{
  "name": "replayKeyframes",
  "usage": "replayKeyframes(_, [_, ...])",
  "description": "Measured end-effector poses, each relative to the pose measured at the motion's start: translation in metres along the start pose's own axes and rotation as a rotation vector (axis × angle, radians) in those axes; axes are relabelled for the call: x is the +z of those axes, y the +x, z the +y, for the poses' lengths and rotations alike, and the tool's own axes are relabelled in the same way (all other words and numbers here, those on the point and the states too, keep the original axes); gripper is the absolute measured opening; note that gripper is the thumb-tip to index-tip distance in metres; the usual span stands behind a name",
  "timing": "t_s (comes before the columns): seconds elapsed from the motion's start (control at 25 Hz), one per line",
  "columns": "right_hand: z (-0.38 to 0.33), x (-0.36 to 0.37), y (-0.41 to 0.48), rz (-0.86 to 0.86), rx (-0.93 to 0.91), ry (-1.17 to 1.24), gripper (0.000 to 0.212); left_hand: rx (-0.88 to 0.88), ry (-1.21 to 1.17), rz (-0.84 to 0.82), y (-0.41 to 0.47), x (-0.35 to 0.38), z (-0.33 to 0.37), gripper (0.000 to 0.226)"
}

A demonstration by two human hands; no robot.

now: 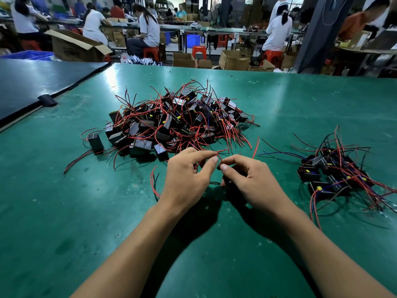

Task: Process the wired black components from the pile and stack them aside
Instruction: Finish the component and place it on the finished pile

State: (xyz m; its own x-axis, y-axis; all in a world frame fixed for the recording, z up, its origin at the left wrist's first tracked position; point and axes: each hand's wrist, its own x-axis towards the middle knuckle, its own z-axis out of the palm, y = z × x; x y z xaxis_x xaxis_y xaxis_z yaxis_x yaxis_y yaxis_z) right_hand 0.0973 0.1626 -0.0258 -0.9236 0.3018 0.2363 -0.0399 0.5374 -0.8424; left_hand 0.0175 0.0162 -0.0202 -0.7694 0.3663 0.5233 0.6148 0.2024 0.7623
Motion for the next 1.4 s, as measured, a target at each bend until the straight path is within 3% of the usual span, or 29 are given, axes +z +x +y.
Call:
replayKeyframes(0.28, [-0.004, -0.002, -0.001, -0.023, 0.029, 0.052, 0.01, -0.162, -0.131, -0.025, 0.001, 0.001, 0.001, 0.01])
replayKeyframes(0.6, [-0.004, -0.002, -0.001, -0.029, 0.013, -0.019, 0.009, -0.211, -0.226, -0.018, 0.001, 0.003, 0.005, 0.007])
replayKeyframes(1.08, [-0.021, -0.002, -0.003, 0.254, -0.217, -0.042, 0.003, 0.0, -0.097, -0.067, 0.001, -0.007, 0.004, 0.007])
replayKeyframes(1.2, [-0.022, -0.001, -0.003, 0.251, -0.188, -0.052, 0.012, 0.141, 0.012, -0.093, 0.0, -0.009, 0.004, 0.007])
replayKeyframes(1.4, [-0.022, 0.003, 0.0, 0.191, 0.006, 0.061, 0.023, 0.208, 0.059, -0.097, -0.003, -0.01, 0.0, 0.007])
